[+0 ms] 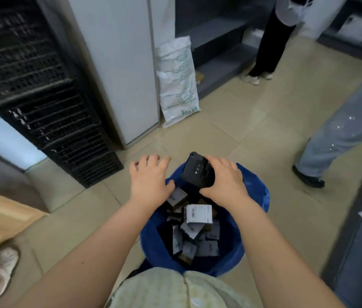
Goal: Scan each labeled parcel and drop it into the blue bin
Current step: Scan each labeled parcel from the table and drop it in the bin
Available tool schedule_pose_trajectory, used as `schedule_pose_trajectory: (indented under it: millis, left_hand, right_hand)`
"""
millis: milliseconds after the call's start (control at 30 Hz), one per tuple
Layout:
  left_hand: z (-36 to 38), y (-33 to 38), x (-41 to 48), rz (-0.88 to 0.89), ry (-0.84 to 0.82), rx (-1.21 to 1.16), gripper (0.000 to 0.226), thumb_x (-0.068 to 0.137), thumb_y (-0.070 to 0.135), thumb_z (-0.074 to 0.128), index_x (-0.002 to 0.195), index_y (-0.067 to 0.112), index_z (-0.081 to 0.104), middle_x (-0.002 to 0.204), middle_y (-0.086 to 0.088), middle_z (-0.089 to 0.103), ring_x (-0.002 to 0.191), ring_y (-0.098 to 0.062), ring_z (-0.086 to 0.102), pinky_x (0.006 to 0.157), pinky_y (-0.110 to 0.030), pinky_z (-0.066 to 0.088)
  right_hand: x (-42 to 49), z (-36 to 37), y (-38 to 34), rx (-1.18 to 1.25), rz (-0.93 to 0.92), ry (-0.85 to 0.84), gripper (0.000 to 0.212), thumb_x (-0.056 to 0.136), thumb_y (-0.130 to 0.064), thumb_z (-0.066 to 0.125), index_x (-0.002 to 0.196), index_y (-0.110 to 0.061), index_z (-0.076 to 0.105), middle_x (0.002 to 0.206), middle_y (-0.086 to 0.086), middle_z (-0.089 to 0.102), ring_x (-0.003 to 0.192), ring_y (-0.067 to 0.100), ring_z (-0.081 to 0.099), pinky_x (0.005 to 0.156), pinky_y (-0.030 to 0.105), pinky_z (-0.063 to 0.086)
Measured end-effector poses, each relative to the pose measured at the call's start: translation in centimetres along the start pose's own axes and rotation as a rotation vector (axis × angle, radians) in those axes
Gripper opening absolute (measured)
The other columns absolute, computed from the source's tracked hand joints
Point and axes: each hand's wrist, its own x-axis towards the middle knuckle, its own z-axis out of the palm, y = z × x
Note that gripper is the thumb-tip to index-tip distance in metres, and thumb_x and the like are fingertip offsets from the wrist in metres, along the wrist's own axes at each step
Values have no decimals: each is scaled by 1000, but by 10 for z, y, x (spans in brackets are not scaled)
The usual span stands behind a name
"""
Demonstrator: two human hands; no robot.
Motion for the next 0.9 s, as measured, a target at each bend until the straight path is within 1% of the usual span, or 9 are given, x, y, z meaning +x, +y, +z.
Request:
schedule_pose_trajectory:
  millis: [100,200,300,400,533,633,733,800,900]
  left_hand:
    - [-16,-6,-36,-149,52,-13,59,80,44,68,135,28,56,129,-1,56,122,-28,46,101,-45,29]
    - [-36,-19,-75,-310,61,-3,58,83,46,64,138,33,51,133,5,53,125,-23,44,102,-43,29]
    - [-60,-32,-121,-498,83,-14,58,85,45,63,140,35,47,137,4,51,127,-23,43,103,-43,31]
    - [-85,-46,-172,-692,96,-33,58,87,44,62,141,36,45,140,4,49,131,-23,40,105,-43,30]
    - [-115,-66,-248,-901,222,-27,56,85,42,65,138,35,49,139,5,52,129,-25,42,103,-42,30]
    - [-134,-75,-306,-1042,296,-11,56,85,39,65,138,36,49,137,6,52,128,-25,41,101,-42,30]
    - [-152,-83,-368,-1136,350,25,55,84,38,63,137,37,50,134,9,53,126,-23,43,101,-44,32]
    - [-164,-91,-423,-1249,382,47,53,83,38,63,135,39,51,134,9,54,125,-24,44,101,-44,32]
    - [-181,-103,-517,-1411,428,78,49,83,40,62,131,39,53,134,8,54,126,-26,43,101,-45,32]
  right_hand:
    - [-13,-4,-15,-25,-153,-28,87,73,-27,77,147,-33,33,138,-2,45,126,25,37,107,45,32]
    - [-30,-3,-38,-48,-304,-61,84,74,-25,76,146,-34,34,136,-3,46,123,25,38,106,44,33]
    - [-51,4,-66,-73,-446,-108,84,75,-26,76,147,-33,33,137,-4,45,125,24,37,108,42,32]
    - [-76,15,-99,-88,-571,-172,85,75,-25,76,147,-35,31,138,-5,44,126,24,36,106,43,34]
    - [-119,35,-149,-85,-787,-218,85,75,-25,74,147,-35,31,136,-7,43,126,23,36,106,44,35]
    - [-158,52,-189,-108,-929,-246,86,74,-27,76,148,-35,30,138,-6,42,126,23,35,108,41,32]
    - [-203,70,-229,-149,-1034,-294,89,75,-29,76,150,-36,28,139,-6,42,128,23,34,110,39,26]
    - [-244,86,-259,-176,-1138,-311,89,74,-30,75,150,-36,29,139,-6,43,128,23,35,109,40,27]
    - [-315,113,-303,-181,-1284,-346,82,73,-29,74,145,-37,35,134,-7,45,124,24,37,105,43,32]
